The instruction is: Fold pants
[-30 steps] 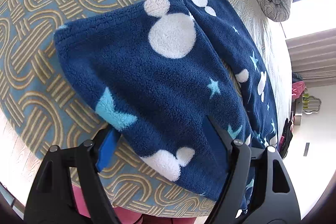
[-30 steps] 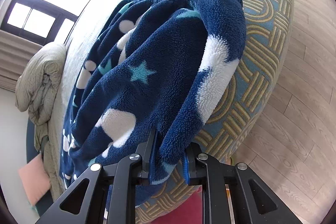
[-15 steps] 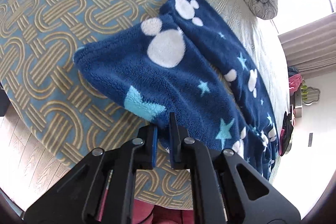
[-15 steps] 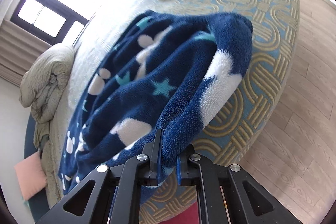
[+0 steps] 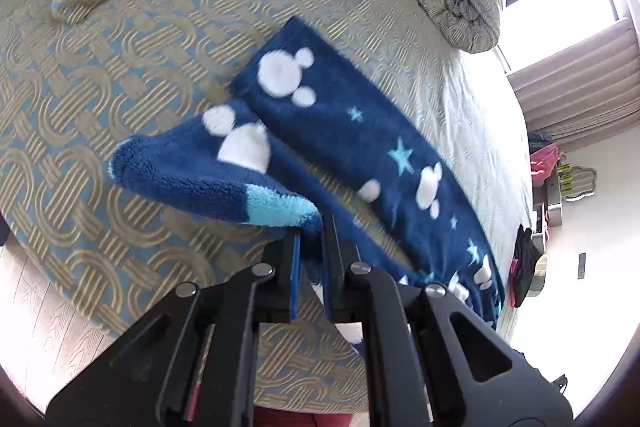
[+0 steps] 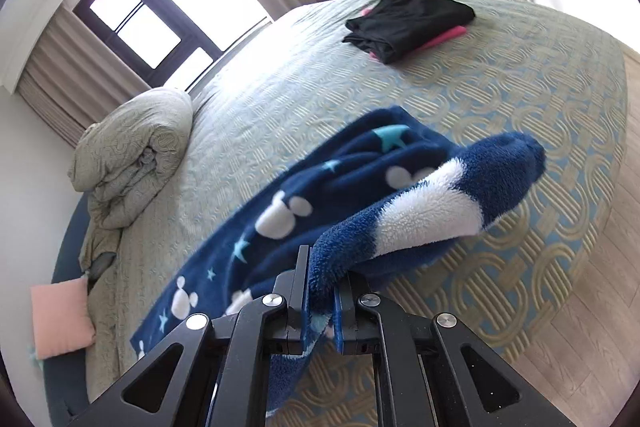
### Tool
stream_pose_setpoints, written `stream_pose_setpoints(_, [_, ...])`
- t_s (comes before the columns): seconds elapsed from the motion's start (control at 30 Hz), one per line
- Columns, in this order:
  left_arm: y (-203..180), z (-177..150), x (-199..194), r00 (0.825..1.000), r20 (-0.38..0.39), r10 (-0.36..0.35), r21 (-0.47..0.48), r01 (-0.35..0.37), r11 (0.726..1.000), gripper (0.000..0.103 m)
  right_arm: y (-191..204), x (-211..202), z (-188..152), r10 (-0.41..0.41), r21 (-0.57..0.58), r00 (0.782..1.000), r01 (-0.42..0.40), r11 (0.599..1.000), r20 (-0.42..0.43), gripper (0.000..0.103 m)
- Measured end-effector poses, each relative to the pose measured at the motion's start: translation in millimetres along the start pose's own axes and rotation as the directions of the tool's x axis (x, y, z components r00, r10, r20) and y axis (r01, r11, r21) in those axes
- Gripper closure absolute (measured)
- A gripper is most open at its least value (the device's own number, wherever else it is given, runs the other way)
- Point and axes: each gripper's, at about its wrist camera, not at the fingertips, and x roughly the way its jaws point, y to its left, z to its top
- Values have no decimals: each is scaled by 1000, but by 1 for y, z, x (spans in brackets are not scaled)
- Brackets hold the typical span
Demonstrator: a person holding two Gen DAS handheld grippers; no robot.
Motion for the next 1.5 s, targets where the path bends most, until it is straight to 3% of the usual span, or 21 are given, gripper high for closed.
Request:
stream_pose_setpoints(0.17, [-43,47,4,996,79,45,65,-51,997,93,42,26,42,-65,-85,998,65,994,6,96])
stream_pose_setpoints(0.37, [-87,112,44,965,178,194,107,-215,971,93,89,117,102,-171,-150,983,160,976,-65,96])
stream_pose_setpoints(0.5, [-99,121,70,985,100,138,155,-152,976,93,104,186,115,-250,-195,960,224,955,-123,95])
stream_pose_setpoints(0.53, [-102,114,73,990,73,121,194,-133,972,89,104,197,114,-261,-211,956,230,950,-136,95])
stream_pose_setpoints(0.6, [-103,95,81,993,16,114,276,-114,954,58,102,216,104,-278,-239,947,236,942,-161,95])
stream_pose_setpoints(0.63, [-101,86,85,992,-12,125,310,-115,944,34,100,221,98,-285,-255,944,238,937,-166,95])
stream_pose_setpoints(0.67, [-97,77,88,990,-23,139,336,-123,934,25,98,225,93,-292,-270,942,240,932,-169,95])
stream_pose_setpoints(0.77, [-84,64,95,977,-32,209,395,-179,901,25,88,235,83,-297,-285,937,237,929,-187,95])
stream_pose_setpoints(0.9, [-66,71,103,958,-38,286,464,-236,854,25,82,225,79,-270,-282,943,210,936,-193,95])
stream_pose_setpoints(1.03, [-50,83,109,933,-6,361,595,-287,751,25,86,206,80,-261,-307,949,199,930,-175,95])
stream_pose_setpoints(1.1, [-38,88,112,917,-3,398,617,-311,722,25,87,199,79,-263,-314,950,201,928,-168,95])
stream_pose_setpoints(1.2, [-17,93,118,913,-34,406,592,-309,744,25,90,195,76,-276,-329,948,212,920,-162,95])
stream_pose_setpoints(1.33, [-1,94,125,939,-78,334,549,-239,801,26,92,194,72,-286,-326,945,223,919,-160,95])
stream_pose_setpoints(1.4, [-4,91,127,956,-73,283,557,-196,807,56,96,193,70,-294,-333,943,229,915,-159,95])
stream_pose_setpoints(1.43, [-7,89,130,957,-82,279,571,-185,800,82,98,192,69,-297,-338,942,232,912,-157,95])
stream_pose_setpoints(1.5, [-14,82,131,957,-63,282,603,-188,775,82,102,191,66,-306,-350,940,238,906,-153,95])
